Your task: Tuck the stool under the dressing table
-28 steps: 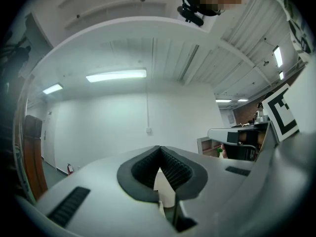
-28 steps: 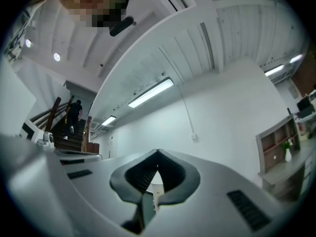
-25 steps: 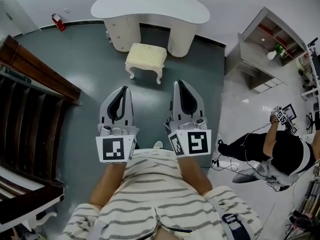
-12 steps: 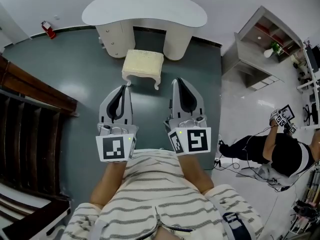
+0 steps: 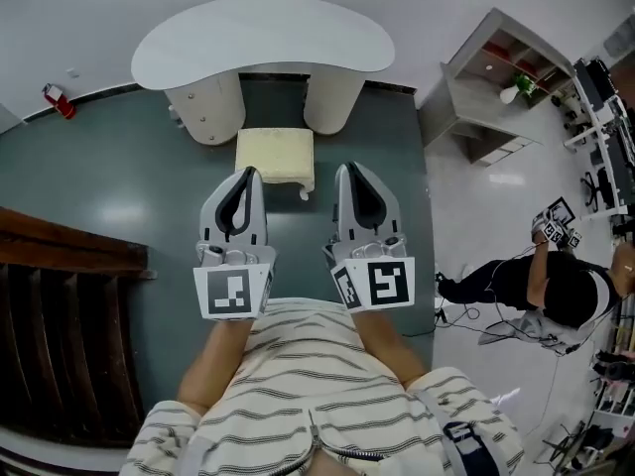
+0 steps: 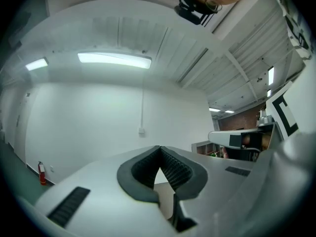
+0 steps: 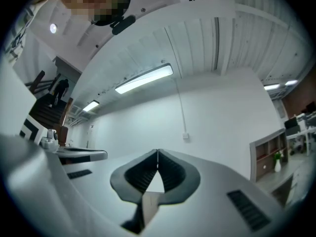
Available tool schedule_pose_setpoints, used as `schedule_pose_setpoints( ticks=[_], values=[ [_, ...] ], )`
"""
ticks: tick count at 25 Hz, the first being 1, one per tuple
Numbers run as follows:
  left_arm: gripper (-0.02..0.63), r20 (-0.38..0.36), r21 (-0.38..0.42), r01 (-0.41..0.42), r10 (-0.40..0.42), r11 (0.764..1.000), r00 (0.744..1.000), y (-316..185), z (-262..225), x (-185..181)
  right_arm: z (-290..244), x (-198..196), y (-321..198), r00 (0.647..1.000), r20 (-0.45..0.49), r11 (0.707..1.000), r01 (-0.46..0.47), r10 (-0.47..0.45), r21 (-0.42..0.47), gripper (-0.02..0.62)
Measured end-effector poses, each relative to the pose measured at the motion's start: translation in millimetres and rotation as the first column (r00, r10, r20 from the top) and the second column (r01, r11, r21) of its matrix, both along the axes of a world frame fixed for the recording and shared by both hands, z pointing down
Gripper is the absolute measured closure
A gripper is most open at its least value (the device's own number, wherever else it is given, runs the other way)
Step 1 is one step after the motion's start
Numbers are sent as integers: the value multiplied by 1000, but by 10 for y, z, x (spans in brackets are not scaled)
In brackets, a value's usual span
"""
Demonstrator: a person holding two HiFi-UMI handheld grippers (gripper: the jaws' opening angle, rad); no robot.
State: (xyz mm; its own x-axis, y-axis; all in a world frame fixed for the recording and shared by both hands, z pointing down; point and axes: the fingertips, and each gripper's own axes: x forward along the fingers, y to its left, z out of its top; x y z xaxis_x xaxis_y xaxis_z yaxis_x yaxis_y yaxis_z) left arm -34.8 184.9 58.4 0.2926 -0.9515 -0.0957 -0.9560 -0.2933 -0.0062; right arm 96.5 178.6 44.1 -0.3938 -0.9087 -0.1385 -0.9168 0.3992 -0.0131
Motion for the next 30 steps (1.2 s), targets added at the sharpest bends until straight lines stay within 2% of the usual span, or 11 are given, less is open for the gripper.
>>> schedule_pose_setpoints(
  ticks=[8, 15, 18, 22, 30],
  values=[
    [600, -4, 6, -136, 136, 991, 991, -672, -24, -560, 7, -623, -490, 993, -12, 993, -121, 120, -15, 581],
    [600, -4, -5, -238, 238, 971, 971, -965, 89, -936, 143, -1113, -701, 980, -20, 980, -198, 197, -36, 581],
    [600, -27, -16, -270, 269, 963, 963, -1043, 112, -1024, 151, -1258, -769, 975, -37, 975, -219, 217, -44, 581],
    [600, -69, -28, -275, 273, 961, 960, -1115, 116, -1076, 94, -1388, -841, 976, -81, 978, -205, 201, -37, 581],
    [600, -45, -15, -213, 212, 977, 976, -1196, 154, -837, 183, -1185, -1069, 991, -52, 991, -128, 126, -40, 581]
  ],
)
